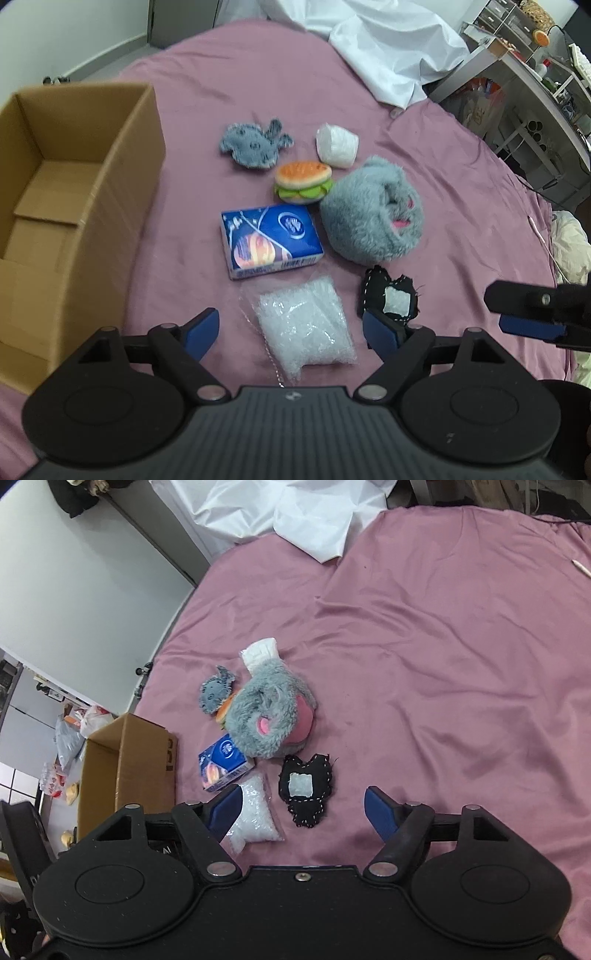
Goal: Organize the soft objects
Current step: 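Reach the left tool to the bead bag while the right tool reaches the black patch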
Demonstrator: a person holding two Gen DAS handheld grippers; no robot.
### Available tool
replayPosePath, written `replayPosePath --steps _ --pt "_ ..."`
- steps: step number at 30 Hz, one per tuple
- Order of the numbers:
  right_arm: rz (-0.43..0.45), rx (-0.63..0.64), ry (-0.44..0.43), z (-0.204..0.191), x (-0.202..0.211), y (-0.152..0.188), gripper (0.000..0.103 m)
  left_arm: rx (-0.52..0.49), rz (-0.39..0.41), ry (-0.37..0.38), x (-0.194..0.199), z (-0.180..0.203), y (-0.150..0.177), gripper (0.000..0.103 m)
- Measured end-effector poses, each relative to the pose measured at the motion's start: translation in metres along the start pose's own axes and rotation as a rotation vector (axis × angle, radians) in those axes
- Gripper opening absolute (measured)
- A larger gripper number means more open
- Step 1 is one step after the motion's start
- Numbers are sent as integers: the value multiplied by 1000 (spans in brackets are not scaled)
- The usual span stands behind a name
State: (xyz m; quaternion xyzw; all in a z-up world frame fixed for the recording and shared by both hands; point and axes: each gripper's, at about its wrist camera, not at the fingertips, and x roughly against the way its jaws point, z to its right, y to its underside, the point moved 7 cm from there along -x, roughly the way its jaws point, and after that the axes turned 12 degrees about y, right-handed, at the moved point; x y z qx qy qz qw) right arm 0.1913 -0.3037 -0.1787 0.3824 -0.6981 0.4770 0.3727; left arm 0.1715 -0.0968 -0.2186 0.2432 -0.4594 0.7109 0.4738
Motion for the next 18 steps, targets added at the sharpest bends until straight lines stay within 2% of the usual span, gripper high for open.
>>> replayPosePath --steps 6,11,13,16,18 --pt "-54 -11 48 -1 -19 -3 73 37 -32 19 -21 -9 2 71" --pt "-99 -35 77 -1 -36 -5 73 70 -63 37 -32 -13 2 71" --pt "-113 -33 82 -2 -41 -5 73 83 -69 46 -34 -14 2 67" --pt "-123 -27 88 -6 -46 -6 74 104 -71 58 -36 -15 5 54" --pt "-126 -18 100 -9 -48 -7 74 115 -66 73 -35 -13 6 42"
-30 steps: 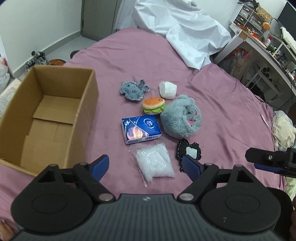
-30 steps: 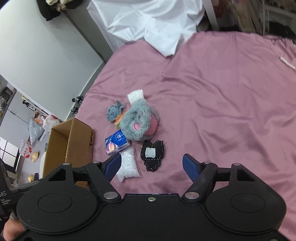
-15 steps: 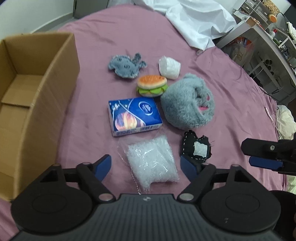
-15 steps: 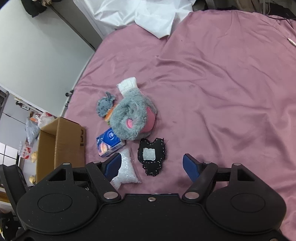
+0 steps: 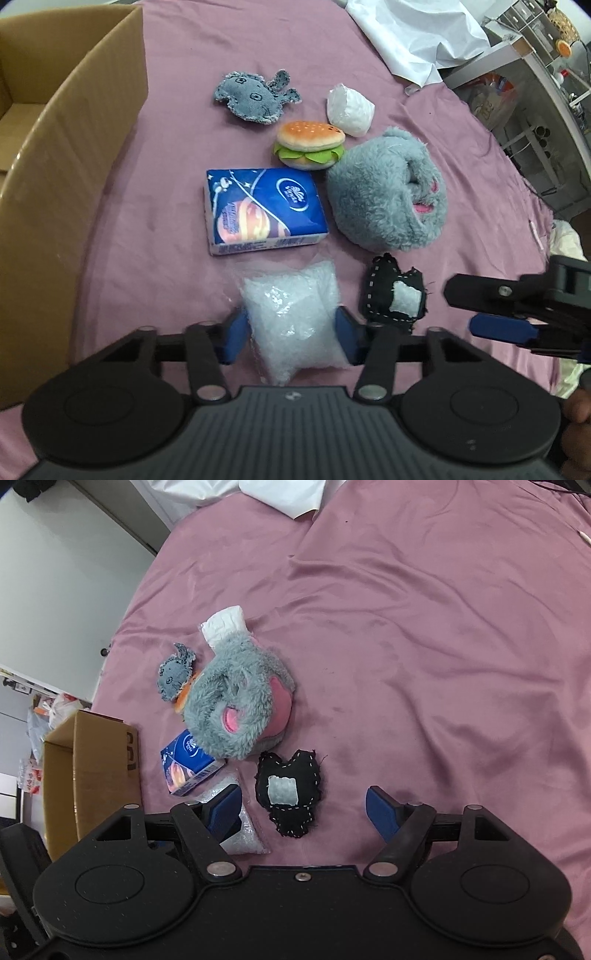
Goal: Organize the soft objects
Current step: 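Reach the left tool to the bead bag while the right tool reaches the black patch, then close the left tool on the bead bag while the right tool grips the black patch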
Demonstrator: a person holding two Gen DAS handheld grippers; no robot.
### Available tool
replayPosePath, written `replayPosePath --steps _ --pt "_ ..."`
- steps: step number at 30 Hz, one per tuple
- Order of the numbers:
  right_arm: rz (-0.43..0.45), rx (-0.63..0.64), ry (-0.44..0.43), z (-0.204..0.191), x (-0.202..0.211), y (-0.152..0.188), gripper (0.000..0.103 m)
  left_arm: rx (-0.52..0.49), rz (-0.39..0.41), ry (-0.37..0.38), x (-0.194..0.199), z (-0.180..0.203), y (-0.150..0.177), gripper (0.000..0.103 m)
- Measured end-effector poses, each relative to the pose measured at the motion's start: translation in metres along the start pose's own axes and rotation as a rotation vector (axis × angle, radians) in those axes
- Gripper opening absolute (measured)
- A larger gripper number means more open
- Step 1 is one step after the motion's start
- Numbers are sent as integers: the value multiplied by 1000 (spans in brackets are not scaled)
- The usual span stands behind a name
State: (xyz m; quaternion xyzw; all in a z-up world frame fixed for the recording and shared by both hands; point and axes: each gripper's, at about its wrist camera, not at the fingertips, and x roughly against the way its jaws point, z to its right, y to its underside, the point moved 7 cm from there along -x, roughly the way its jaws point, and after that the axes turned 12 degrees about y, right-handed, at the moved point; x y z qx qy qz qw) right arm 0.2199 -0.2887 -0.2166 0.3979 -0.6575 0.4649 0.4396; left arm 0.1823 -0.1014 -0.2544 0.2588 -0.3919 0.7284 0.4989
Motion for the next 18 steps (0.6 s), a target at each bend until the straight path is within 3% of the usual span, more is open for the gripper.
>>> replayPosePath --steps 5,18 --pt "4 5 26 -3 -4 -2 74 -21 46 -14 12 8 -2 34" --pt "-20 12 81 -18 -31 -1 73 -32 159 -58 45 6 -9 34"
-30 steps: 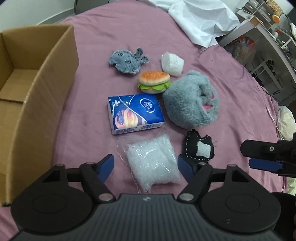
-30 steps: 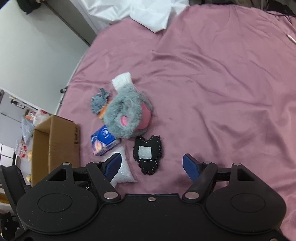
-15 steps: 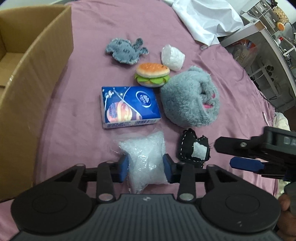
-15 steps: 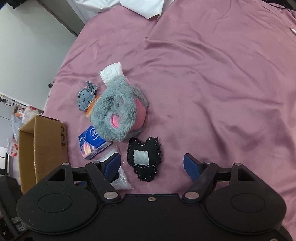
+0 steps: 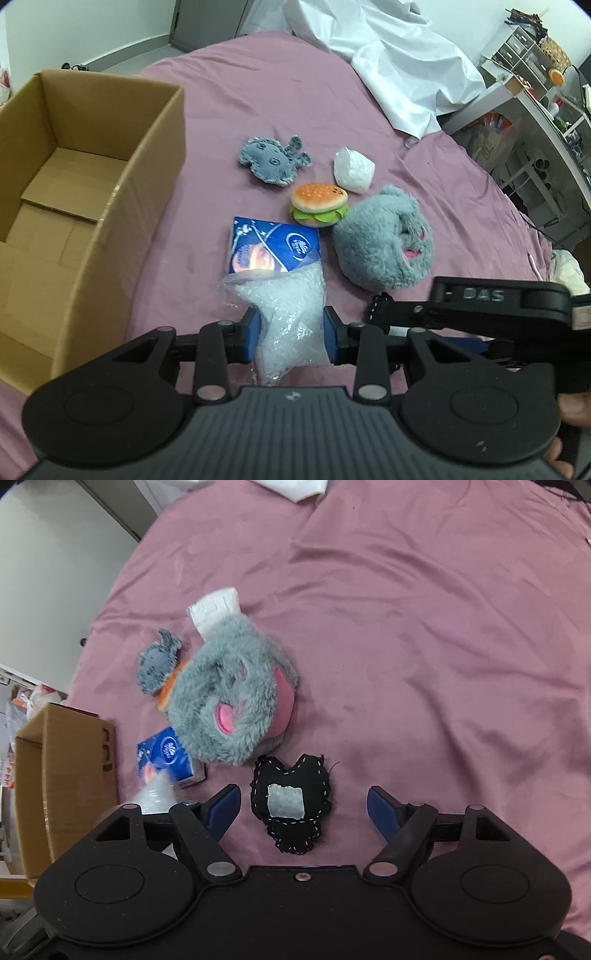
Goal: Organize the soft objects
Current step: 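Close the left tool on the bead bag while the right tool grips the black patch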
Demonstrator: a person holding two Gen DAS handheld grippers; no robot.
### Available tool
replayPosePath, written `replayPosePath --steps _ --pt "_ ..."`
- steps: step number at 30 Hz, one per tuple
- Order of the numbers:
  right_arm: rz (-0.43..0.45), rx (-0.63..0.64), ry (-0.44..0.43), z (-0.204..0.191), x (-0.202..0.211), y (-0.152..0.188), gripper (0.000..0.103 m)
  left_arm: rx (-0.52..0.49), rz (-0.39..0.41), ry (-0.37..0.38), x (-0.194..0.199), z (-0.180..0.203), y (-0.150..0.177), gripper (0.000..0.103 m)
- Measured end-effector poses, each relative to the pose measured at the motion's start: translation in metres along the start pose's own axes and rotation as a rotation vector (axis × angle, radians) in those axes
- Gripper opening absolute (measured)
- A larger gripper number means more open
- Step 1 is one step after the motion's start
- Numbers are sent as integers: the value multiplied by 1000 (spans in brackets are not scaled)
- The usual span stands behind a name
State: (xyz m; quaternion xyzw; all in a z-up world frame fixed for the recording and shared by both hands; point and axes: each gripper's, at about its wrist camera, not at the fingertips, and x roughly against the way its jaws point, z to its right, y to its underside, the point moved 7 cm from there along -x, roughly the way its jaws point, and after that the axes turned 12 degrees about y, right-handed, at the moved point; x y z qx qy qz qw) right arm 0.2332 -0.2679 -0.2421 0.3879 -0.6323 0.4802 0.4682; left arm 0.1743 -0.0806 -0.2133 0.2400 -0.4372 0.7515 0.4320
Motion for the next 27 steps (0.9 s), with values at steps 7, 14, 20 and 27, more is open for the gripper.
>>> replayPosePath --steps 7,14,20,27 --pt "4 11 -26 -8 -1 6 31 3 24 0 10 -3 -2 34" --pt "50 13 -75 -11 27 14 30 -20 70 7 36 4 -10 34" --pt "90 33 -93 -16 57 22 30 -40 123 23 66 13 -25 34" --pt "139 33 -102 -24 79 21 31 -93 215 -8 101 17 -50 34"
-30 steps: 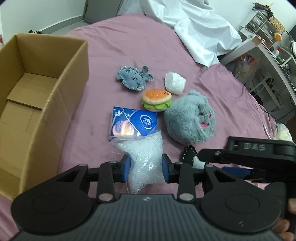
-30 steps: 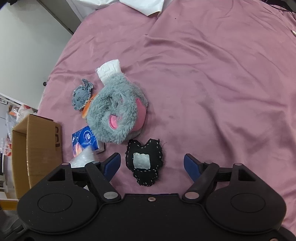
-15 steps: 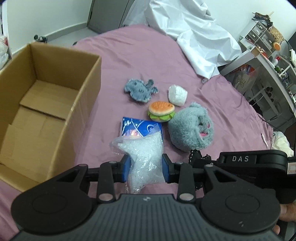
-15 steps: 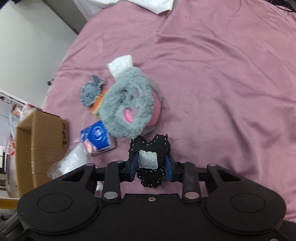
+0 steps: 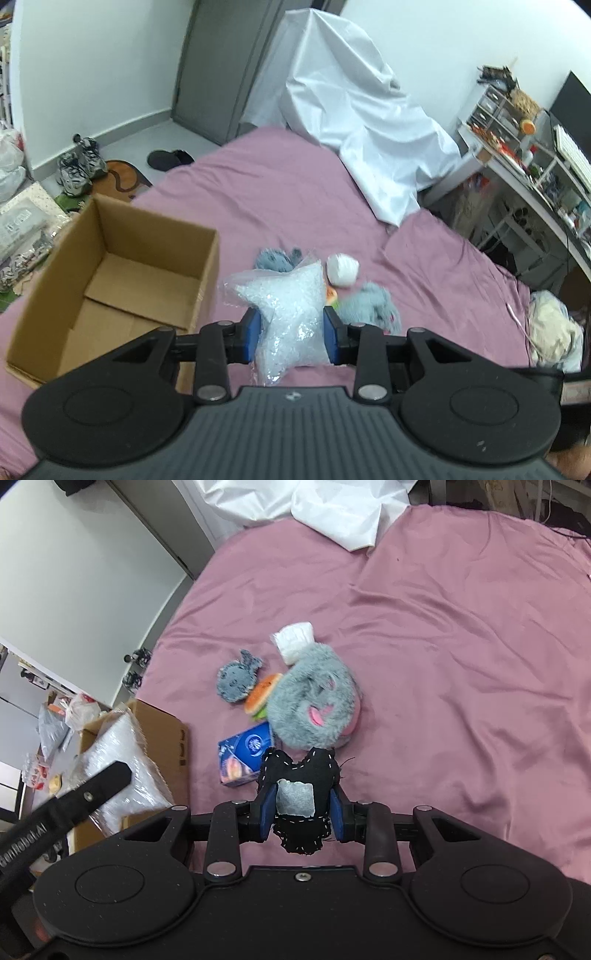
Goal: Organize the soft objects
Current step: 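Carry the bead bag and black patch into the box and open both tools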
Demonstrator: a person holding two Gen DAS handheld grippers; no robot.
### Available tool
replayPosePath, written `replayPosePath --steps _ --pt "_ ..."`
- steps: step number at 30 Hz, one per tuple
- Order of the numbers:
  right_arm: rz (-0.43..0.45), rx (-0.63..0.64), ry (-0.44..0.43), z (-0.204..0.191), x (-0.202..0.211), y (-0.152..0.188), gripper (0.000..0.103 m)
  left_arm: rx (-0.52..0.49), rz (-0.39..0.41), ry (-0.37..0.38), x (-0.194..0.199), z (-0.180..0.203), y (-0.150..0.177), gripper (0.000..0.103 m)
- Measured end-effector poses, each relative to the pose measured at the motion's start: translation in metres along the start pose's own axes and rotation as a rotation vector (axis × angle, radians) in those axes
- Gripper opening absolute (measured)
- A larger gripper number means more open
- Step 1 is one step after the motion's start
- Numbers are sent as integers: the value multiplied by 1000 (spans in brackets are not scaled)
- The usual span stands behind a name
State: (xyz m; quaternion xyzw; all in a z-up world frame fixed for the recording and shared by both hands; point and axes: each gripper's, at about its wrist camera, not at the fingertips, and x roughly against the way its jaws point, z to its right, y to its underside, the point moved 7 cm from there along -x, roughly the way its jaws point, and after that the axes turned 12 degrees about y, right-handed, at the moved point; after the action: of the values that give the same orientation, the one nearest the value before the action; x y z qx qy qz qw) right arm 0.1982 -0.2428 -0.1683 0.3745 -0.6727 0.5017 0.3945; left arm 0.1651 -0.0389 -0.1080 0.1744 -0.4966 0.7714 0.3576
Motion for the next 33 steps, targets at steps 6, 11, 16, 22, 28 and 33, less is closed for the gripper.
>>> replayPosePath --steps 6,11,16,22,28,33 --pt "48 -3 -30 -14 21 -8 31 -13 64 -53 19 -16 -30 34" --pt "101 14 -54 -32 41 -19 31 -42 79 -121 29 -36 -51 34" --pt "128 26 -79 -49 49 -29 31 -33 91 -142 33 -54 -58 34" --pt "149 64 -93 -75 47 -32 31 4 100 -146 34 -81 -61 34" --pt "158 107 -118 -100 37 -31 31 66 95 -161 32 -113 -59 34" --pt "165 123 -146 -119 27 -28 31 108 91 -156 27 -133 -57 34"
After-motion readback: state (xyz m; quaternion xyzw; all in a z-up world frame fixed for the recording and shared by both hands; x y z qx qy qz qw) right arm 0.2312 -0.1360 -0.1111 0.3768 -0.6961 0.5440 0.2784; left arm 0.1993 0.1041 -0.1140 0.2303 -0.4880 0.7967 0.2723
